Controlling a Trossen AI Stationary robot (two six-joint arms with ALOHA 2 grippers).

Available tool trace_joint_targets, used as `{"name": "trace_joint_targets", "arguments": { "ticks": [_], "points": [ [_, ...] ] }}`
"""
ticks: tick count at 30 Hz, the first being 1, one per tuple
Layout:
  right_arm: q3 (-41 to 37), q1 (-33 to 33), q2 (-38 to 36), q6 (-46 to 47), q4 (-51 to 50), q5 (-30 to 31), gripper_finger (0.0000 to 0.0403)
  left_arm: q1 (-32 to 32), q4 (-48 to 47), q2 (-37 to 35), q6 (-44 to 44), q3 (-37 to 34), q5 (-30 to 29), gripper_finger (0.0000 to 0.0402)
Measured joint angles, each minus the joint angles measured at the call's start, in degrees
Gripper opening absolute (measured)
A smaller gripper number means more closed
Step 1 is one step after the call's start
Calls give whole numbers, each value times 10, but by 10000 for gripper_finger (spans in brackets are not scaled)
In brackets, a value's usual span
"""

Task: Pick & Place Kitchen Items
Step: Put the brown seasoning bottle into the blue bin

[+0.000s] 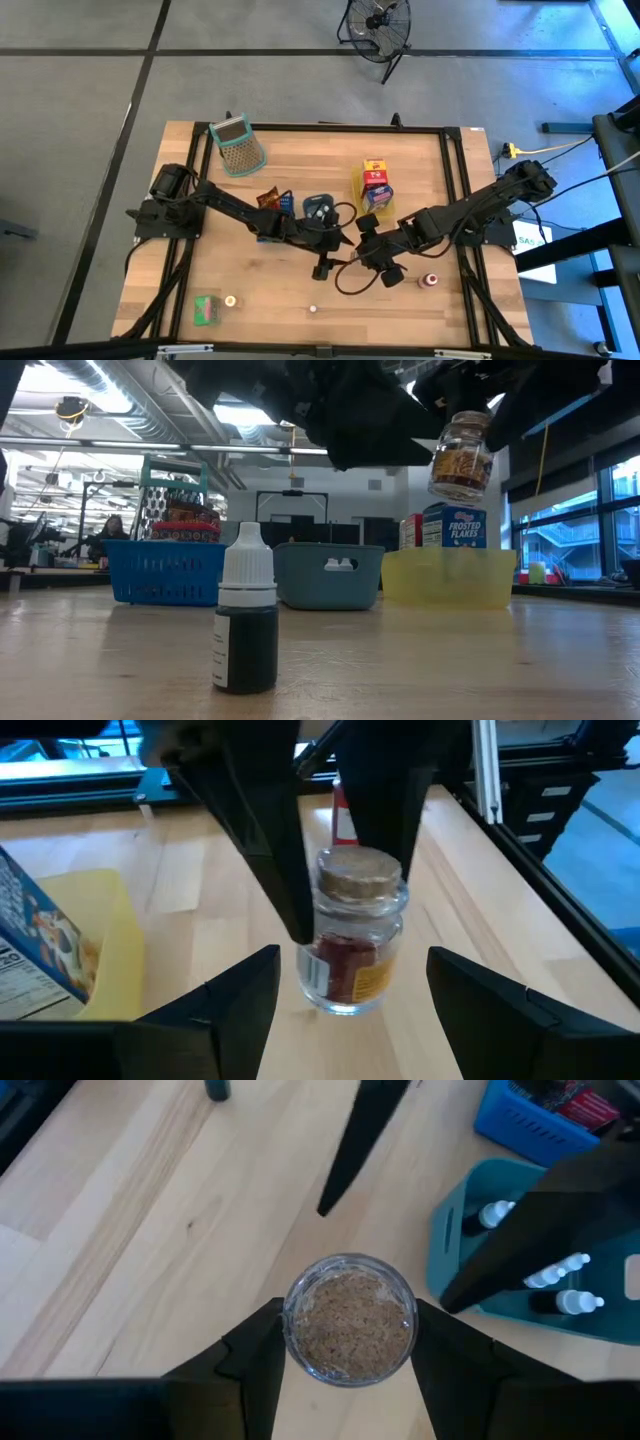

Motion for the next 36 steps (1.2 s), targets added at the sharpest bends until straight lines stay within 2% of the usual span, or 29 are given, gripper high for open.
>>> {"name": "trace_joint_targets", "arguments": {
  "ticks": [8,13,20,36],
  "points": [
    [0,-3,0,-6,0,0,186,0,-3,0,-6,0,-3,249],
    [6,-3,0,-11,-2,1,186,0,-7,0,-19,0,-30,249],
    [45,-3,0,-35,-27,15,186,0,-11,0,-28,0,-28,249],
    [48,-18,0,-59,-11,13,187,3,20,0,0,0,-30,248]
  ]
}}
